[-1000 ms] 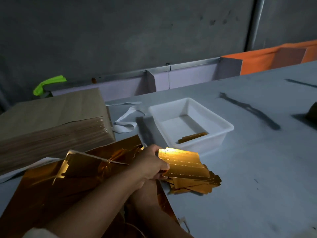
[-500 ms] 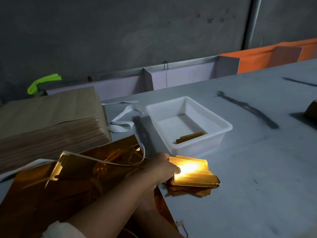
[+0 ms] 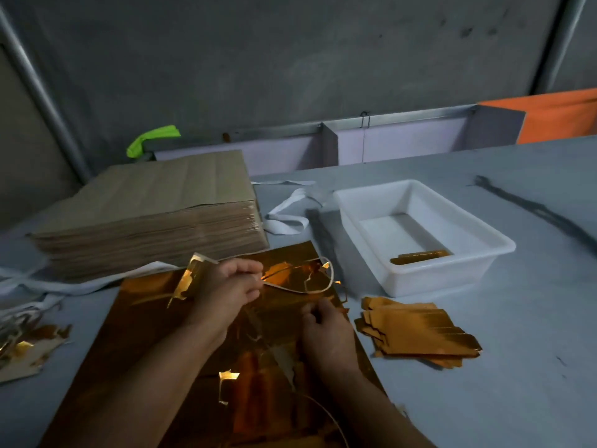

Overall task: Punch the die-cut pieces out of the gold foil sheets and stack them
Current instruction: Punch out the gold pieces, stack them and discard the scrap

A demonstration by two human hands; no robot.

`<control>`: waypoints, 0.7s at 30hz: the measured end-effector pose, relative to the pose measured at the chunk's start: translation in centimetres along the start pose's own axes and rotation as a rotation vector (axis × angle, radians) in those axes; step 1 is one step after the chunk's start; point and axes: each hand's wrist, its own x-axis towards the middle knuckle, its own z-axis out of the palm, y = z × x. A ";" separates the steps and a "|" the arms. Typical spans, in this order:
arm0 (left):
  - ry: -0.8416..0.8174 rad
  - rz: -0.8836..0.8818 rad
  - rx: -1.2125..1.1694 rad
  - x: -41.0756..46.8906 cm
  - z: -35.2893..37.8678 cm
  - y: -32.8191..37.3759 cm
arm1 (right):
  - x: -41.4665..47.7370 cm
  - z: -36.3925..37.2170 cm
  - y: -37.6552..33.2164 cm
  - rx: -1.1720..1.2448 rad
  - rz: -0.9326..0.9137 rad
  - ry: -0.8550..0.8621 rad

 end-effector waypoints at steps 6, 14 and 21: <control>0.168 -0.027 0.206 -0.2 -7.8 -4.7 | 0.2 0.6 -0.5 0.043 0.030 0.001; 0.100 0.119 0.902 -1.7 -8.4 -9.7 | 0.1 0.2 -2.4 -0.040 0.107 -0.156; 0.133 0.199 0.943 -2.2 -8.1 -10.7 | -2.2 1.1 -5.7 -0.590 -0.154 -0.364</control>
